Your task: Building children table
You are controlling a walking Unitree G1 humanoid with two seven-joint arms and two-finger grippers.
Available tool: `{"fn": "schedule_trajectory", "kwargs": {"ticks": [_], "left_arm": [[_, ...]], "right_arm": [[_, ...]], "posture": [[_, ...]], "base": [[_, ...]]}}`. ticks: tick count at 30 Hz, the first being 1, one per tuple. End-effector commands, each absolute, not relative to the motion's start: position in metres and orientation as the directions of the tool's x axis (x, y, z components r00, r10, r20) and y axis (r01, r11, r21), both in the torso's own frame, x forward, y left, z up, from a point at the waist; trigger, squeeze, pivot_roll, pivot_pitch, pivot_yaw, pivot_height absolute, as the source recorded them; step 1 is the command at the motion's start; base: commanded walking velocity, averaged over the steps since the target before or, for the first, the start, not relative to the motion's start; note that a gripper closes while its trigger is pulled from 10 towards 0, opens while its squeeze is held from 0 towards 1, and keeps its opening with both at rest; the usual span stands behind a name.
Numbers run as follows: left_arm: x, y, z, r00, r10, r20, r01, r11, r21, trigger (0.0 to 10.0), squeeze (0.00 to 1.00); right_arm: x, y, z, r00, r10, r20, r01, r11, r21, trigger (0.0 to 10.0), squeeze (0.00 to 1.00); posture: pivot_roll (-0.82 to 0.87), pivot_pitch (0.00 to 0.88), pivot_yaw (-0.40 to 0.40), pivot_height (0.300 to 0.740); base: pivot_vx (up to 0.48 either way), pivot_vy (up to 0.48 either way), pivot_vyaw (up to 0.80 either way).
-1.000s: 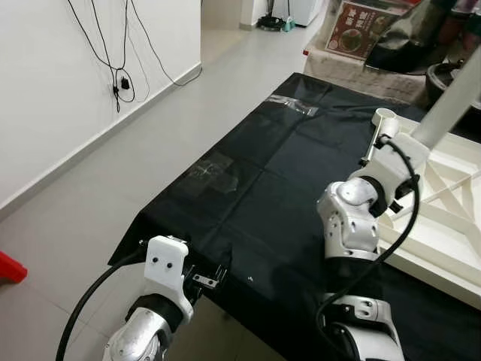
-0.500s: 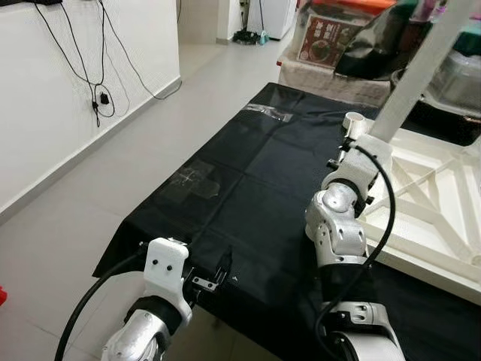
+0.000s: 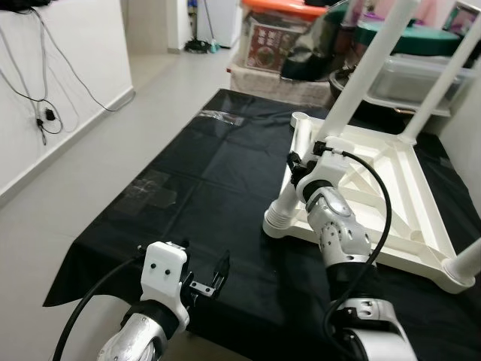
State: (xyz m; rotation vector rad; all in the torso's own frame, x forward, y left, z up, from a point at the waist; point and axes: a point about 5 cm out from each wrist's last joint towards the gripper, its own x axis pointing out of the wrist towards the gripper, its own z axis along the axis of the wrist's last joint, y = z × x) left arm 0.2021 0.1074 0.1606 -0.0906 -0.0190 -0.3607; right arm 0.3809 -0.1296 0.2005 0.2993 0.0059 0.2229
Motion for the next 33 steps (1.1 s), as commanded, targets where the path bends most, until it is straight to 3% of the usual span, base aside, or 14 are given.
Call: {"fn": "schedule_trajectory", "kwargs": {"ticks": [1,5,10,11,13,18,22,23,24,27,33], "left_arm": [[0.199,0.106,0.16,0.934,-0.356,0.027,0.357,0.93,-0.084,10.0,0.0],[0.197,0.106,0.161,0.934,-0.357,0.025,0.358,0.93,-0.084,10.0,0.0],[0.194,0.107,0.163,0.935,-0.355,0.022,0.355,0.931,-0.084,10.0,0.0],[0.192,0.107,0.163,0.935,-0.354,0.021,0.355,0.931,-0.085,10.0,0.0],[0.192,0.107,0.163,0.935,-0.354,0.02,0.355,0.931,-0.085,10.0,0.0],[0.188,0.106,0.164,0.935,-0.354,0.013,0.353,0.931,-0.091,10.0,0.0],[0.186,0.105,0.165,0.935,-0.355,0.013,0.355,0.931,-0.091,10.0,0.0],[0.185,0.105,0.166,0.935,-0.356,0.013,0.355,0.93,-0.09,10.0,0.0],[0.185,0.105,0.167,0.935,-0.356,0.013,0.355,0.93,-0.091,10.0,0.0],[0.185,0.105,0.168,0.935,-0.355,0.015,0.355,0.93,-0.091,10.0,0.0],[0.186,0.105,0.169,0.935,-0.354,0.018,0.355,0.931,-0.09,10.0,0.0]], "right_arm": [[0.371,-0.103,0.146,0.892,0.425,-0.155,-0.365,0.878,0.309,10.0,0.0],[0.372,-0.098,0.15,0.835,0.534,-0.133,-0.504,0.839,0.206,10.0,0.0],[0.371,-0.092,0.154,0.773,0.624,-0.111,-0.601,0.777,0.186,10.0,0.0],[0.368,-0.087,0.158,0.701,0.708,-0.086,-0.682,0.7,0.212,10.0,0.0],[0.367,-0.085,0.159,0.676,0.733,-0.079,-0.705,0.674,0.222,10.0,0.0],[0.362,-0.079,0.154,0.492,0.863,-0.117,-0.834,0.506,0.223,10.0,0.0],[0.359,-0.077,0.156,0.431,0.897,-0.096,-0.862,0.441,0.251,10.0,0.0],[0.354,-0.075,0.158,0.358,0.931,-0.068,-0.891,0.363,0.273,10.0,0.0],[0.345,-0.072,0.161,0.226,0.974,-0.026,-0.931,0.224,0.288,10.0,0.0],[0.34,-0.072,0.163,0.152,0.988,-0.002,-0.949,0.146,0.28,10.0,0.0],[0.335,-0.071,0.163,0.084,0.996,0.006,-0.968,0.08,0.24,10.0,0.0]], "posture": [[0.13,0.167,-0.079,0.74],[0.13,0.173,-0.077,0.74],[0.14,0.19,-0.082,0.74],[0.14,0.198,-0.083,0.74],[0.14,0.198,-0.083,0.74],[0.14,0.215,-0.084,0.74],[0.15,0.232,-0.088,0.74],[0.15,0.234,-0.088,0.74],[0.15,0.241,-0.09,0.74],[0.15,0.245,-0.091,0.74],[0.15,0.246,-0.089,0.74]], "base": [[0.0,0.0,0.0],[0.0,0.0,0.0],[0.0,0.0,0.0],[0.0,0.0,0.0],[0.0,0.0,0.0],[0.0,0.0,0.0],[0.0,0.0,0.0],[0.0,0.0,0.0],[0.0,0.0,0.0],[0.0,0.0,0.0],[0.0,0.0,0.0]]}}
